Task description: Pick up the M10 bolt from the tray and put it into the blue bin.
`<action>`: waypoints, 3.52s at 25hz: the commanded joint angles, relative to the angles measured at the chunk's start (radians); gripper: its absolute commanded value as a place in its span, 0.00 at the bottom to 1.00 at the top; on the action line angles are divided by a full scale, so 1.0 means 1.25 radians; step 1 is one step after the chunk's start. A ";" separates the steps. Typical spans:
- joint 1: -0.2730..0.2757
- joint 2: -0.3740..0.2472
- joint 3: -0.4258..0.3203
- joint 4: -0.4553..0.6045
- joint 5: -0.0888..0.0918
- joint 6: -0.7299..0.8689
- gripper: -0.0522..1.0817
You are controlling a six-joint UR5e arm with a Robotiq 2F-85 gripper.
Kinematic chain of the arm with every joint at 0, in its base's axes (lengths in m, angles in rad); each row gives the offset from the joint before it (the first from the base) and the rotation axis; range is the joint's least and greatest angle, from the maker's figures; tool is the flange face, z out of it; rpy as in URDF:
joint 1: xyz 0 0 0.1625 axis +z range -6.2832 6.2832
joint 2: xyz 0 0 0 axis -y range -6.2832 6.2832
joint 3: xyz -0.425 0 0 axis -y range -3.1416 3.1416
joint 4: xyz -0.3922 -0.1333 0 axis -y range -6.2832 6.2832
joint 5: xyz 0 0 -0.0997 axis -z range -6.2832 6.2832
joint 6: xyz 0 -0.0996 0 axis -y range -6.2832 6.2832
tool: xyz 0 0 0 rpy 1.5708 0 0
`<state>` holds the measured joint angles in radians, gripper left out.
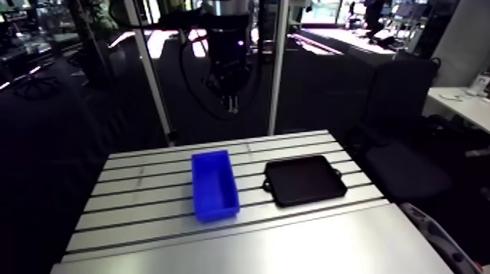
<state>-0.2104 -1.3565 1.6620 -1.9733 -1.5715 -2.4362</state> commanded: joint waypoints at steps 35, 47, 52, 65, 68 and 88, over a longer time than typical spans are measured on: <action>0.096 0.029 0.123 0.039 -0.064 -0.606 0.94; 0.096 0.062 0.172 -0.053 -0.065 -0.600 0.94; 0.096 0.078 0.172 -0.057 -0.065 -0.598 0.94; 0.095 0.141 0.183 -0.127 -0.066 -0.596 0.93; 0.093 0.153 0.183 -0.138 -0.066 -0.596 0.93; 0.098 0.100 0.166 -0.109 -0.053 -0.531 0.14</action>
<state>-0.0934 -1.1822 1.8787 -2.1378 -1.6465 -3.1279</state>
